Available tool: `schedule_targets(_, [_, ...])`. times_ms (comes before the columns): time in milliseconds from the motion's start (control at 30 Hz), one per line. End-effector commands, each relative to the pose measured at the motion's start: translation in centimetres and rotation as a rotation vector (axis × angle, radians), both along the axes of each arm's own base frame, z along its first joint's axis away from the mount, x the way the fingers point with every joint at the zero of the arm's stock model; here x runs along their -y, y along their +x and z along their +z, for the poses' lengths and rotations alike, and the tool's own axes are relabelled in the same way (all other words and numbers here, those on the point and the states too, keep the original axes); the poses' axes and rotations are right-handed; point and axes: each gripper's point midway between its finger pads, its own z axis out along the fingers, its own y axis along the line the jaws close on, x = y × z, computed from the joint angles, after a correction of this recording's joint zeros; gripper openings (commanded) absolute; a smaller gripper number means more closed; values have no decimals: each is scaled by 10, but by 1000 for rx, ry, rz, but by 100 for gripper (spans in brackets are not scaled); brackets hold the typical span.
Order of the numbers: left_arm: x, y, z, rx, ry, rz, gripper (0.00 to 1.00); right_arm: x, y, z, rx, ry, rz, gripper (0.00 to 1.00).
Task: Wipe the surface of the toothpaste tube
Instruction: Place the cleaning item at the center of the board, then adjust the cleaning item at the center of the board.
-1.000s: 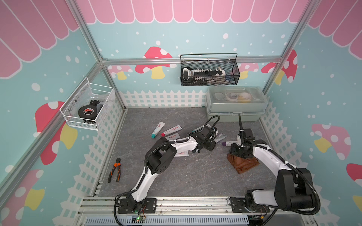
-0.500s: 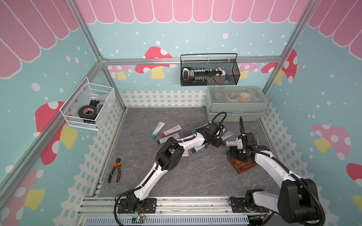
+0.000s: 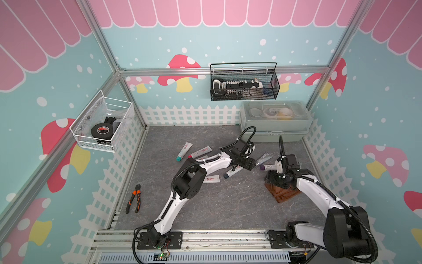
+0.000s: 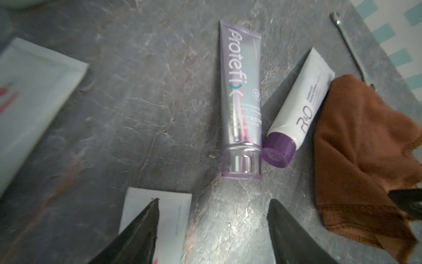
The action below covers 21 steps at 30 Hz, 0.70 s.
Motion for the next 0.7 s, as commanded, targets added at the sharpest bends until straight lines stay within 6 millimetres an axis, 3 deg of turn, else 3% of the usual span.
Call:
schedule_targets(0, [1, -2, 43, 49, -91, 3, 73, 5, 18, 1, 0, -55, 3, 61])
schedule_targets(100, [-8, -9, 51, 57, -105, 12, 73, 9, 27, -11, -42, -83, -2, 53])
schedule_targets(167, [-17, -13, 52, 58, -107, 25, 73, 6, 28, -22, -75, -79, 5, 42])
schedule_targets(333, [-49, -12, 45, 43, -75, 93, 73, -11, 10, -33, -129, -87, 77, 22])
schedule_targets(467, [-70, -14, 44, 42, -73, 129, 73, -23, -20, -30, -146, -77, 128, 19])
schedule_targets(667, [-84, -14, 43, 46, -59, 154, 73, -38, -60, -23, -163, -82, 157, 22])
